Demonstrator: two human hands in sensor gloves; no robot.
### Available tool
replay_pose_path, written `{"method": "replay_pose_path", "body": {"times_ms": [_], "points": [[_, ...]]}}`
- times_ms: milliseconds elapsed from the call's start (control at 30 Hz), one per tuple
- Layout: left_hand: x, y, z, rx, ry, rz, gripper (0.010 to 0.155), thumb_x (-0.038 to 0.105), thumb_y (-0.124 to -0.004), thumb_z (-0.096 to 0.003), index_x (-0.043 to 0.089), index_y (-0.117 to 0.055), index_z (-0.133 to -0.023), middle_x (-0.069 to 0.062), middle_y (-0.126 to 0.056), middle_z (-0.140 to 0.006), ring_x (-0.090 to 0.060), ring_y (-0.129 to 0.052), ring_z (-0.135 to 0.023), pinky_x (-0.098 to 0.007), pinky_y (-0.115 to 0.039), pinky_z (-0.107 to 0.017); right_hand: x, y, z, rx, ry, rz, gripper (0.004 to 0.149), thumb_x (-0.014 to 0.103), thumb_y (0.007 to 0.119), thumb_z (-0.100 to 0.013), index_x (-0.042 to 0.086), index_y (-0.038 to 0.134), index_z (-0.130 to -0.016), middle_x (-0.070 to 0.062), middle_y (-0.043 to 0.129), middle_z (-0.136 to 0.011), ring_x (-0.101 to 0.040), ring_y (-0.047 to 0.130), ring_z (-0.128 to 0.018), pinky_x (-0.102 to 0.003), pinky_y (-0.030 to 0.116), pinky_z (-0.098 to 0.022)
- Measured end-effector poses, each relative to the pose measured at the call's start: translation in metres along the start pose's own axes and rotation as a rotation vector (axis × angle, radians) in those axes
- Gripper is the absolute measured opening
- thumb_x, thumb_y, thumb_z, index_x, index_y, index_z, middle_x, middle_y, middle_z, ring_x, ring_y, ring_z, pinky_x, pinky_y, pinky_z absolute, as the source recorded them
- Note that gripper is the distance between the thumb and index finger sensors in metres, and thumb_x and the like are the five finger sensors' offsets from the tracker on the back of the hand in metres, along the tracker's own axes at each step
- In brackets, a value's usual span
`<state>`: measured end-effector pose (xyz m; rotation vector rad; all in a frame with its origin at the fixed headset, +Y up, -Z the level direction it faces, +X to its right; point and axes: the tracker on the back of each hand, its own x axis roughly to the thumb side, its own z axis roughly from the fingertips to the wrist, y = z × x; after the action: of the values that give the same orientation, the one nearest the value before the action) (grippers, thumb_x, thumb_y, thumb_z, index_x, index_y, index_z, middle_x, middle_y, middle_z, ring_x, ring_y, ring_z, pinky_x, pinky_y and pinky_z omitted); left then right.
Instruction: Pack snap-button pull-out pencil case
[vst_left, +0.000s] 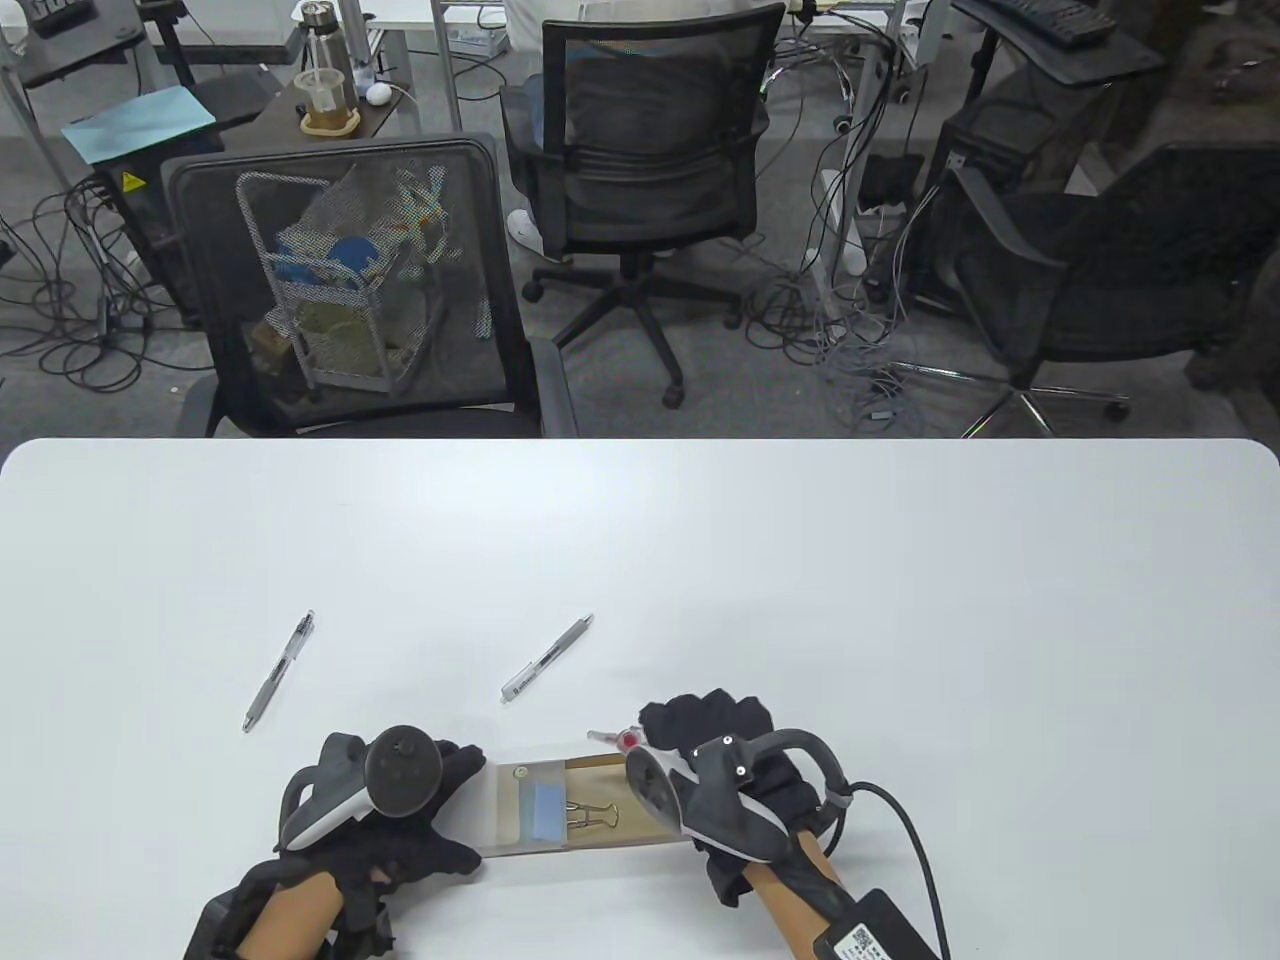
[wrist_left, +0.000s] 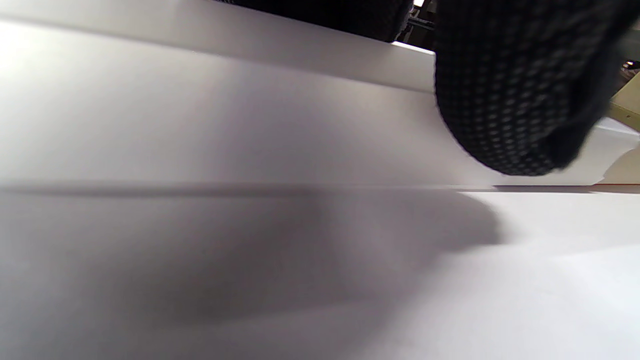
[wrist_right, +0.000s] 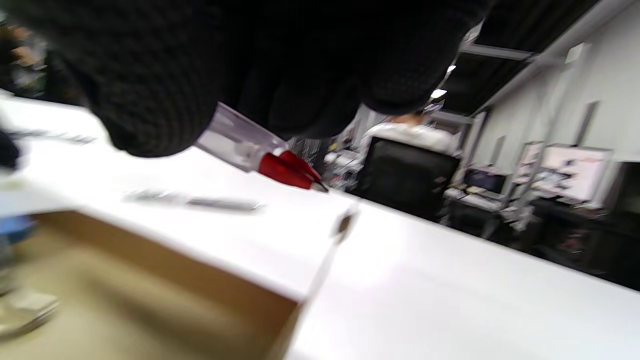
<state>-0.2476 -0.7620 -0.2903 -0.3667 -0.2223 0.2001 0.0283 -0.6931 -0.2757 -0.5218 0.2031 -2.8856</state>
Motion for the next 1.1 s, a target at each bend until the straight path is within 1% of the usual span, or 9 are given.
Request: {"method": "replay_pose_path", "body": {"times_ms": [133, 233, 367, 533, 633, 833, 967, 1033, 1100], "points": [[0.0, 0.0, 0.0, 0.0, 0.0, 0.0, 0.097, 0.059, -0.098, -0.0234, 0.04, -0.057, -0.109, 0.008, -0.059, -0.117, -0.026, -0.065, -0.112, -0.063, -0.042, -0.084, 0.019, 0.021, 0.0, 0.082, -0.066, 0.076, 0.058, 0.051, 0.088, -0.032, 0.042, 0.075, -0.087, 0.018, 0.092, -0.087, -0.005, 0.093, -0.072, -0.03, 0.082, -0.058], [0.0, 0.0, 0.0, -0.002, 0.0, 0.001, 0.096, 0.059, -0.098, -0.0235, 0.041, -0.057, -0.109, 0.009, -0.059, -0.117, -0.026, -0.065, -0.112, -0.063, -0.041, -0.084, 0.024, 0.034, -0.001, 0.119, -0.086, 0.11, 0.057, 0.051, 0.089, -0.032, 0.042, 0.075, -0.087, 0.019, 0.092, -0.087, -0.005, 0.093, -0.072, -0.029, 0.083, -0.057], [0.0, 0.0, 0.0, -0.001, 0.001, -0.001, 0.097, 0.059, -0.098, -0.0234, 0.04, -0.057, -0.109, 0.008, -0.059, -0.117, -0.026, -0.065, -0.112, -0.063, -0.042, -0.084, 0.024, 0.036, -0.004, 0.142, -0.08, 0.09, 0.056, 0.05, 0.09, -0.031, 0.043, 0.078, -0.086, 0.019, 0.094, -0.086, -0.004, 0.095, -0.071, -0.028, 0.084, -0.057], [0.0, 0.0, 0.0, -0.001, 0.0, 0.0, 0.096, 0.059, -0.098, -0.0235, 0.041, -0.056, -0.109, 0.009, -0.059, -0.117, -0.026, -0.065, -0.112, -0.063, -0.041, -0.084, 0.023, 0.039, -0.012, 0.225, -0.096, 0.045, 0.054, 0.049, 0.093, -0.03, 0.045, 0.082, -0.083, 0.02, 0.096, -0.085, -0.003, 0.097, -0.07, -0.028, 0.085, -0.056], [0.0, 0.0, 0.0, -0.004, -0.004, 0.0, 0.096, 0.059, -0.098, -0.0235, 0.042, -0.056, -0.109, 0.01, -0.058, -0.117, -0.025, -0.064, -0.113, -0.063, -0.041, -0.084, 0.025, 0.047, -0.017, 0.269, -0.089, 0.048, 0.054, 0.049, 0.094, -0.029, 0.046, 0.082, -0.083, 0.021, 0.097, -0.084, -0.003, 0.097, -0.07, -0.027, 0.085, -0.055], [0.0, 0.0, -0.001, -0.008, -0.005, 0.004, 0.096, 0.059, -0.098, -0.0236, 0.042, -0.056, -0.108, 0.01, -0.058, -0.117, -0.025, -0.064, -0.113, -0.063, -0.041, -0.084, 0.024, 0.048, -0.019, 0.267, -0.083, 0.027, 0.054, 0.05, 0.095, -0.029, 0.046, 0.083, -0.082, 0.021, 0.097, -0.083, -0.002, 0.097, -0.069, -0.027, 0.085, -0.055], [0.0, 0.0, -0.001, -0.007, -0.006, 0.005, 0.096, 0.059, -0.098, -0.0234, 0.042, -0.056, -0.108, 0.01, -0.058, -0.117, -0.025, -0.064, -0.113, -0.063, -0.041, -0.084, 0.02, 0.047, -0.018, 0.274, -0.08, 0.005, 0.054, 0.05, 0.094, -0.03, 0.046, 0.082, -0.083, 0.02, 0.096, -0.086, -0.003, 0.096, -0.072, -0.028, 0.085, -0.057], [0.0, 0.0, -0.001, -0.008, -0.006, 0.007, 0.096, 0.059, -0.098, -0.0234, 0.042, -0.056, -0.108, 0.01, -0.058, -0.117, -0.025, -0.064, -0.113, -0.063, -0.041, -0.084, 0.015, 0.043, -0.016, 0.257, -0.077, -0.012, 0.057, 0.051, 0.093, -0.03, 0.046, 0.08, -0.085, 0.02, 0.094, -0.089, -0.004, 0.095, -0.074, -0.029, 0.084, -0.058], [0.0, 0.0, -0.001, -0.01, -0.006, 0.009, 0.096, 0.059, -0.098, -0.0235, 0.042, -0.056, -0.109, 0.01, -0.058, -0.117, -0.025, -0.064, -0.113, -0.063, -0.041, -0.084, 0.007, 0.033, -0.012, 0.213, -0.07, -0.057, 0.058, 0.053, 0.092, -0.031, 0.046, 0.078, -0.086, 0.02, 0.092, -0.09, -0.005, 0.094, -0.075, -0.03, 0.083, -0.058]]}}
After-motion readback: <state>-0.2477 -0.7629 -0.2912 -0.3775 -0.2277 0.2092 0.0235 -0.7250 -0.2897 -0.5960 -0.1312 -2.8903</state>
